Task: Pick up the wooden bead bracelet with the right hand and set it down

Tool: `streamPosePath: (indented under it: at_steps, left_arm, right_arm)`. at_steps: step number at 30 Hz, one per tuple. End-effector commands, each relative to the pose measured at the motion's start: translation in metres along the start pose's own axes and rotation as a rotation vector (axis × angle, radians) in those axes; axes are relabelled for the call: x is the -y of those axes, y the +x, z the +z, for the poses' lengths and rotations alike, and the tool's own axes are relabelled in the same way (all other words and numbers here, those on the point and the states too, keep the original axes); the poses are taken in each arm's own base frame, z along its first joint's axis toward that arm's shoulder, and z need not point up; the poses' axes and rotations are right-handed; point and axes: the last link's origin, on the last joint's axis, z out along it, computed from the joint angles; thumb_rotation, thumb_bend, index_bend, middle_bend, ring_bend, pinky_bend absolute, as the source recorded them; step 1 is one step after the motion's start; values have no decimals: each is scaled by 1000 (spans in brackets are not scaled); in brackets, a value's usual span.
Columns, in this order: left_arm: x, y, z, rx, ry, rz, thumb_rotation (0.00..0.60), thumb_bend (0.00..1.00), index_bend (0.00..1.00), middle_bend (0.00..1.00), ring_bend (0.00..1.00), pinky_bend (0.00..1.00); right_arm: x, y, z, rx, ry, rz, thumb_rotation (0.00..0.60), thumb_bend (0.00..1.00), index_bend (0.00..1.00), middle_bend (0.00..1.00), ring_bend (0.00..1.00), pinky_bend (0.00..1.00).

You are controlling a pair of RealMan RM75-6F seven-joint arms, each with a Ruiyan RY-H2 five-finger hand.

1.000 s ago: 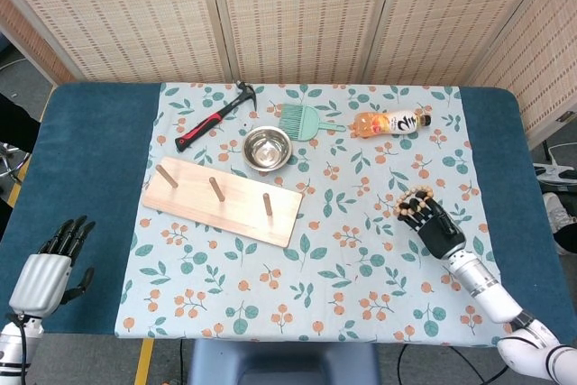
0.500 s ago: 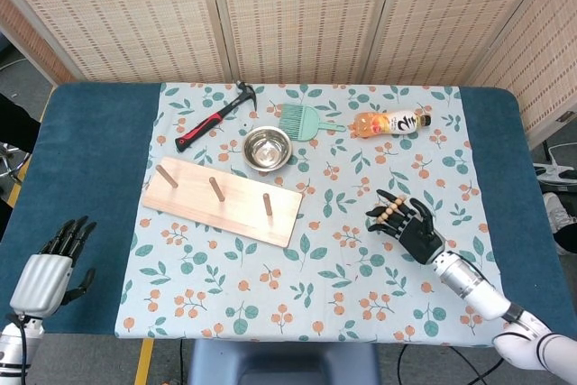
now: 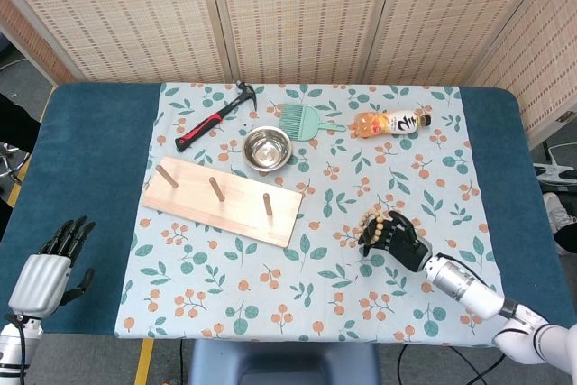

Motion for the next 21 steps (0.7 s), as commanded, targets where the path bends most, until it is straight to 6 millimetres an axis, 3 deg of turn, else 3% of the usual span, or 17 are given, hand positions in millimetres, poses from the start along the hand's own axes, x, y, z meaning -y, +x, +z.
streamPosePath:
  at_steps: [1, 6, 14, 21]
  left_arm:
    - [0, 0, 0, -1, 0, 0, 600, 447, 0, 31, 33, 303]
    - [-1, 0, 0, 0, -3, 0, 600, 447, 0, 31, 33, 304]
    - [-1, 0, 0, 0, -4, -1, 600, 446, 0, 31, 33, 304]
    - [-1, 0, -1, 1, -6, -1, 600, 446, 0, 31, 34, 304]
  right_arm:
    - [4, -4, 0, 25, -36, -125, 59, 471, 640, 629, 474, 514]
    - [5, -5, -2, 11, -25, -112, 45, 491, 652, 638, 480, 513]
    - [6, 0, -5, -30, 3, -114, 43, 664, 690, 675, 498, 513]
    - [6, 2, -6, -54, 12, -122, 46, 675, 709, 695, 503, 515]
